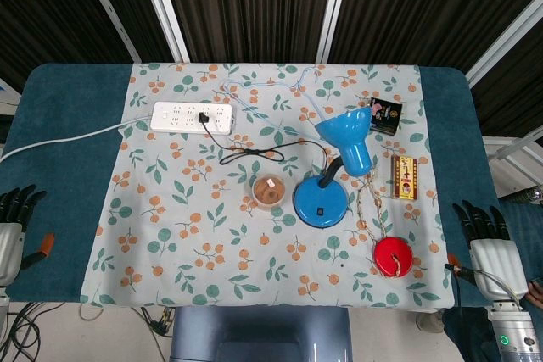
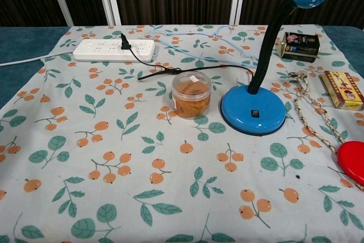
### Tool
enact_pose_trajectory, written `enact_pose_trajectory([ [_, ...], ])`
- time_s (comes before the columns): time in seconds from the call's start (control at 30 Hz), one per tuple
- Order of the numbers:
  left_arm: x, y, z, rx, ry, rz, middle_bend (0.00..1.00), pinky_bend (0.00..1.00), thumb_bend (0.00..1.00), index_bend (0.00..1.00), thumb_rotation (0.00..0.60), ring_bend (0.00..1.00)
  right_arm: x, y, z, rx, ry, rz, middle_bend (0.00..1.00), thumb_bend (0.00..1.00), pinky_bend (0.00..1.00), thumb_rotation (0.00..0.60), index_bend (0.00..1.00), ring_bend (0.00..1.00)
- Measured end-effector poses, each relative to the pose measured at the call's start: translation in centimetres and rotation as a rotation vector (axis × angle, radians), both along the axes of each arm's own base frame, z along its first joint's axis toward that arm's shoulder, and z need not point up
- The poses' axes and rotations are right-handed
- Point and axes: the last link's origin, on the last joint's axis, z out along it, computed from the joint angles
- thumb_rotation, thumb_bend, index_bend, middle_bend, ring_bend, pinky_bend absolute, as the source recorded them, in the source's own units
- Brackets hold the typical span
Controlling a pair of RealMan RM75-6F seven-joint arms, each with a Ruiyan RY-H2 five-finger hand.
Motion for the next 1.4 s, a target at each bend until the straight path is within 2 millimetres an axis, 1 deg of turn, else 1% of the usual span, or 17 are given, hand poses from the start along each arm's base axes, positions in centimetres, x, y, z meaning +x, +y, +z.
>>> enact_pose_trajectory([
  [0.7,0.0,0.0,0.0,0.003,-0.002,-0.001,0.07,0.10,0.35,0.16,0.600,0.05,0.2,-0.1,-0.1,0.002,-0.011,-0.003,0.09,0.32,0.01,0.600,0.06,0.12],
  [0.77,0.0,0.0,0.0,0.002,-0.003,-0.001,0.07,0.10,0.35,0.16,0.600,0.05,0.2,0.0,-0.2,0.004,-0.010,-0.004,0.09,0.32,0.05,0.600,0.06,0.12],
  [0.87,0.0,0.0,0.0,0.001,-0.004,-0.001,0.07,0.10,0.35,0.16,0.600,0.05,0.2,0.0,-0.3,0.011,-0.010,-0.003,0.09,0.32,0.15,0.600,0.06,0.12],
  [0.93,0.0,0.0,0.0,0.000,-0.006,0.000,0.07,0.10,0.35,0.16,0.600,0.05,0.3,0.0,-0.3,0.015,-0.012,-0.001,0.09,0.32,0.22,0.600,0.06,0.15],
  [1.13,0.1,0.0,0.0,0.001,-0.013,0.001,0.07,0.10,0.35,0.16,0.600,0.05,0.8,0.4,-1.3,0.063,-0.021,0.022,0.13,0.32,0.36,0.600,0.06,0.23],
  [1.2,0.1,0.0,0.0,0.000,-0.015,0.001,0.07,0.10,0.35,0.16,0.600,0.05,0.9,0.4,-1.8,0.088,-0.029,0.026,0.16,0.32,0.40,0.600,0.06,0.26],
  [1.3,0.1,0.0,0.1,0.001,-0.018,0.000,0.07,0.10,0.35,0.16,0.600,0.05,1.1,0.1,-2.6,0.129,-0.037,0.030,0.23,0.38,0.46,0.600,0.06,0.31],
  [1.4,0.1,0.0,0.0,0.000,-0.020,0.002,0.07,0.10,0.35,0.15,0.600,0.05,1.6,-0.7,-3.5,0.175,-0.040,0.045,0.30,0.44,0.51,0.600,0.06,0.40],
])
